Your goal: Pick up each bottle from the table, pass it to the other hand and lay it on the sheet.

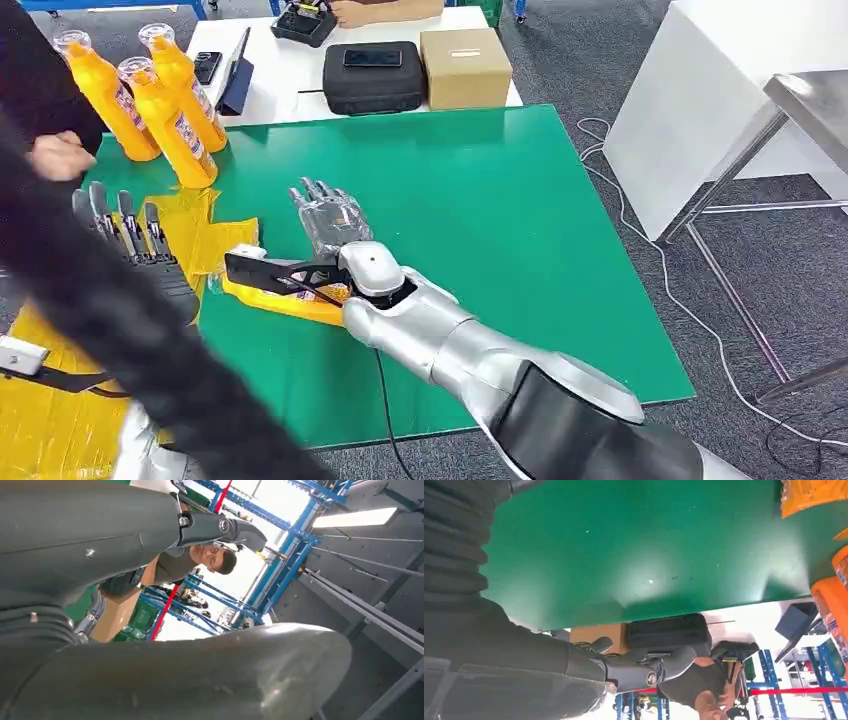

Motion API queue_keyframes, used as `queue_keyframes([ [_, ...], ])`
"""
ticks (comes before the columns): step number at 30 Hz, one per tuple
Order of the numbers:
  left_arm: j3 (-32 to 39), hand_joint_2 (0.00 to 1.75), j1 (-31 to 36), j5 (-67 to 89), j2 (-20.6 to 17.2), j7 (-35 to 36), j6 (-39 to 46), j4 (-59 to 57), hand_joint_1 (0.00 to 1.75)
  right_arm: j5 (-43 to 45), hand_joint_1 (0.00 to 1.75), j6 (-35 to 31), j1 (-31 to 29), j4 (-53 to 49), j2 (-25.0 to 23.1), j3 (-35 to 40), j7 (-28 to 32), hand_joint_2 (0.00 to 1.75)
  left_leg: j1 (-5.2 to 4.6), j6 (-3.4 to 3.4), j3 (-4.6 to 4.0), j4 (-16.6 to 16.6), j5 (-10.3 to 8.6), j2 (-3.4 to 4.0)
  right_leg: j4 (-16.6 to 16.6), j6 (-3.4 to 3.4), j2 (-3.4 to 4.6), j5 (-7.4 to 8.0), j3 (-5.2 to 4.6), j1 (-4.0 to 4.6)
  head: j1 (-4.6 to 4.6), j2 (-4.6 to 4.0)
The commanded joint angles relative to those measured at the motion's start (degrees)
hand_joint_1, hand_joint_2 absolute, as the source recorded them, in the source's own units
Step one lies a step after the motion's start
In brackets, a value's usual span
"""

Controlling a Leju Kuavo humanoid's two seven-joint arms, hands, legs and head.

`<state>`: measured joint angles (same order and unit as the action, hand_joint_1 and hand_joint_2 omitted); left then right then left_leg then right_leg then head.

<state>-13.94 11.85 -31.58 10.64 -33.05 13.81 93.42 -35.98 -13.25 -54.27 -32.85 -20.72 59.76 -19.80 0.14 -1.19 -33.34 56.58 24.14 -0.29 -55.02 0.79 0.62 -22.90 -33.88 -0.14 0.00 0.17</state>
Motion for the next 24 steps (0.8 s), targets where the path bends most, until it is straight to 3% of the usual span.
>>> queue_keyframes([
  [1,-0.12,0.00,0.89,0.37,-0.71,0.50,-0.53,-1.43,0.00,1.16,0.00,1.15,-2.13,3.52,0.72,5.26,0.12,1.75,0.02,0.07,0.28,-0.04,0.11,-0.03,0.04,0.00,-0.10,-0.13,0.29,0.02,0.02,0.02],
  [24,0.95,0.00,1.45,0.40,0.02,1.21,-0.74,-1.23,0.00,0.93,0.00,3.52,-1.17,4.62,0.72,5.73,0.59,1.75,0.02,0.07,0.21,-0.02,0.08,-0.07,0.02,0.01,-0.14,-0.11,0.23,0.02,0.02,0.00],
])
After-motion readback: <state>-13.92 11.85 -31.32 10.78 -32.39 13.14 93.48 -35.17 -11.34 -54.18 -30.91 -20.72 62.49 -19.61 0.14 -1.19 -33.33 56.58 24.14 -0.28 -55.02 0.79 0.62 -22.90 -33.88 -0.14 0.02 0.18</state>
